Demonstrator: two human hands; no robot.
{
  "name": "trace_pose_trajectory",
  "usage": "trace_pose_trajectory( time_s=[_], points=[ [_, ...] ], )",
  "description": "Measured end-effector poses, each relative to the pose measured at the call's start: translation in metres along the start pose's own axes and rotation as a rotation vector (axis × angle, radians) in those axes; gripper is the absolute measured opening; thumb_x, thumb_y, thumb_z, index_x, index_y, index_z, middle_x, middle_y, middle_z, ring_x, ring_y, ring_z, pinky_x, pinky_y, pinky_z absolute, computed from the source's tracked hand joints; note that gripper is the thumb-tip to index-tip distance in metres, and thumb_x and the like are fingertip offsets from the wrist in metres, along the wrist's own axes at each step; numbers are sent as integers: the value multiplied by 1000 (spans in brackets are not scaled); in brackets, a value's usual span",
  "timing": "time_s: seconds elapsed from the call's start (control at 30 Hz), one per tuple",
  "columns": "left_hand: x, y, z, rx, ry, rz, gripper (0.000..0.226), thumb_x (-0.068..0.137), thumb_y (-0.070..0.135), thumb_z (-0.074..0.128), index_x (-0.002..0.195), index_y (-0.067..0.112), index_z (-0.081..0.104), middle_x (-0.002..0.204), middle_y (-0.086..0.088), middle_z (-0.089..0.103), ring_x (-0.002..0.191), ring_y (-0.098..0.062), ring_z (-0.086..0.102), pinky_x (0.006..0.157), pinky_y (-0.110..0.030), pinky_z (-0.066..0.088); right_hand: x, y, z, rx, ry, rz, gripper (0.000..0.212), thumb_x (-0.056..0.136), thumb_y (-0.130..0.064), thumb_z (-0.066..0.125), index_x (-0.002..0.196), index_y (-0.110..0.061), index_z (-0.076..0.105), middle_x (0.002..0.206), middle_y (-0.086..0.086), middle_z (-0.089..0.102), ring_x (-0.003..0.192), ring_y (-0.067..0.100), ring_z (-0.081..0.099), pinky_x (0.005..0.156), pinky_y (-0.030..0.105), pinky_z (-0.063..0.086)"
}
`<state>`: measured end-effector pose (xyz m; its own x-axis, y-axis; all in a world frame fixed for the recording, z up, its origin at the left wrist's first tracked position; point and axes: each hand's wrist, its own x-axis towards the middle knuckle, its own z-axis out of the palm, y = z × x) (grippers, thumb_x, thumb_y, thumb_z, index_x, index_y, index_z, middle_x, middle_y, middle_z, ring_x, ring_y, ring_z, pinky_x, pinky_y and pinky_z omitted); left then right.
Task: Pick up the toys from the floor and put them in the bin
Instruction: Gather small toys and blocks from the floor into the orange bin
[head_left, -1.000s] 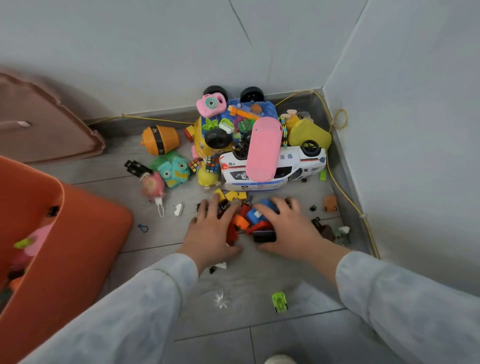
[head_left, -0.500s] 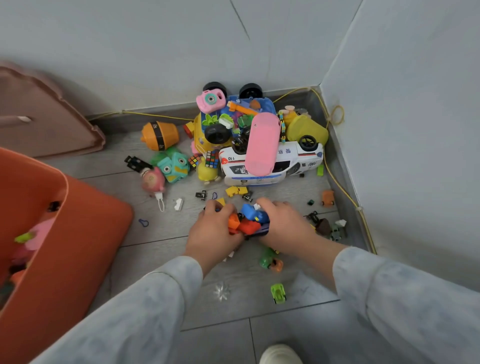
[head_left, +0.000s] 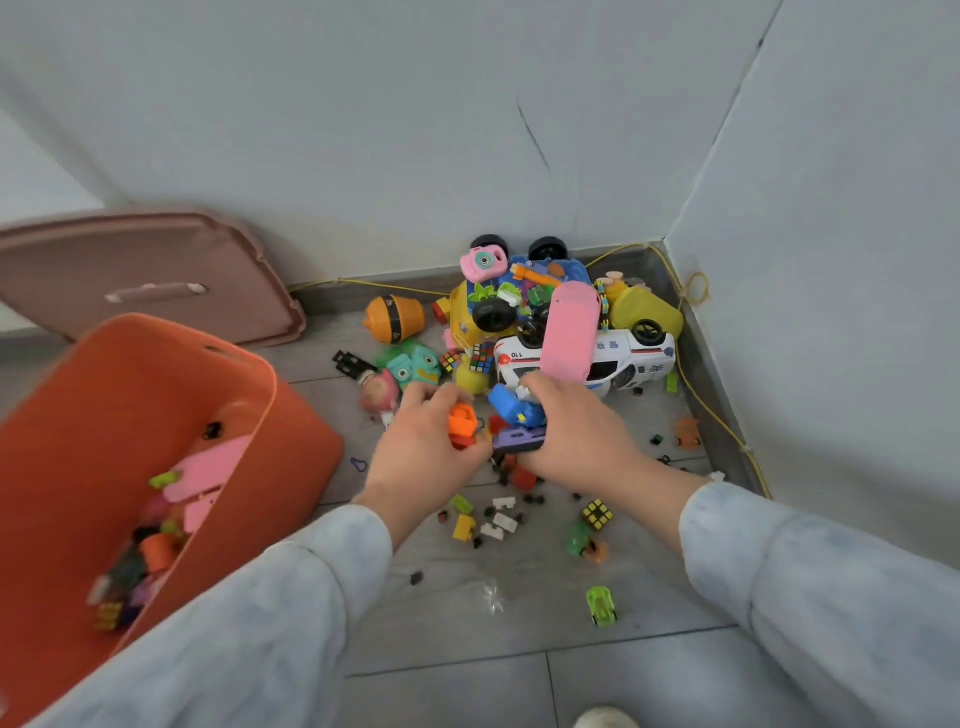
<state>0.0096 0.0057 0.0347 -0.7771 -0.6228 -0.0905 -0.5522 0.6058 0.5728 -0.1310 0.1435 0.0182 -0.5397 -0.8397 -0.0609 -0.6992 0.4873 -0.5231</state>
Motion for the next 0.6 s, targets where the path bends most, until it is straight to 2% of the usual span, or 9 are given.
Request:
trace_pose_trajectory(
  time_s=[0.07, 0.2, 0.3, 0.43, 0.5, 0.6],
  points=[
    [-3, -3, -19, 1, 31, -15, 39, 75, 40, 71, 109, 33, 54, 109, 7, 40, 90, -19, 53, 78, -32, 49, 7, -16, -5, 11, 25, -35, 44, 74, -42, 68, 99, -35, 32, 85, -11, 47, 79, 19, 49, 53, 33, 36],
    [-9, -10, -63, -58, 155, -38, 33, 76, 38, 71, 105, 32, 56, 106, 6, 45, 85, -16, 53, 77, -28, 45, 24, -58, -15, 55, 73, -144, 44, 74, -44, 69, 96, -36, 32, 78, -13, 46, 73, 17, 48, 49, 31, 28],
    [-10, -18, -99, -158, 318, -52, 31, 75, 34, 72, 102, 29, 58, 101, 4, 53, 89, -12, 51, 81, -24, 40, 41, -97, -24, 116, 116, -182, 44, 73, -46, 70, 99, -36, 36, 84, -11, 54, 77, 19, 52, 53, 36, 41],
    [-15, -41, -149, -180, 472, -89, 32, 75, 29, 75, 101, 24, 56, 98, 4, 55, 89, -6, 45, 77, -16, 29, 61, -147, -26, 126, 112, -269, 52, 68, -45, 73, 108, -31, 42, 90, -9, 59, 81, 23, 55, 60, 39, 48],
    [-23, -59, -175, -166, 538, -160, 32, 76, 31, 74, 98, 29, 51, 98, 6, 53, 90, -6, 43, 77, -16, 28, 72, -175, -24, 68, 82, -332, 54, 69, -41, 72, 113, -29, 44, 93, -9, 57, 84, 23, 51, 64, 39, 48],
    [-37, -84, -199, -112, 534, -254, 38, 78, 37, 75, 103, 32, 47, 106, 7, 47, 95, -7, 42, 82, -17, 29, 87, -209, -16, 24, 44, -409, 49, 71, -38, 68, 113, -30, 45, 98, -7, 59, 86, 22, 48, 64, 35, 42]
  ],
)
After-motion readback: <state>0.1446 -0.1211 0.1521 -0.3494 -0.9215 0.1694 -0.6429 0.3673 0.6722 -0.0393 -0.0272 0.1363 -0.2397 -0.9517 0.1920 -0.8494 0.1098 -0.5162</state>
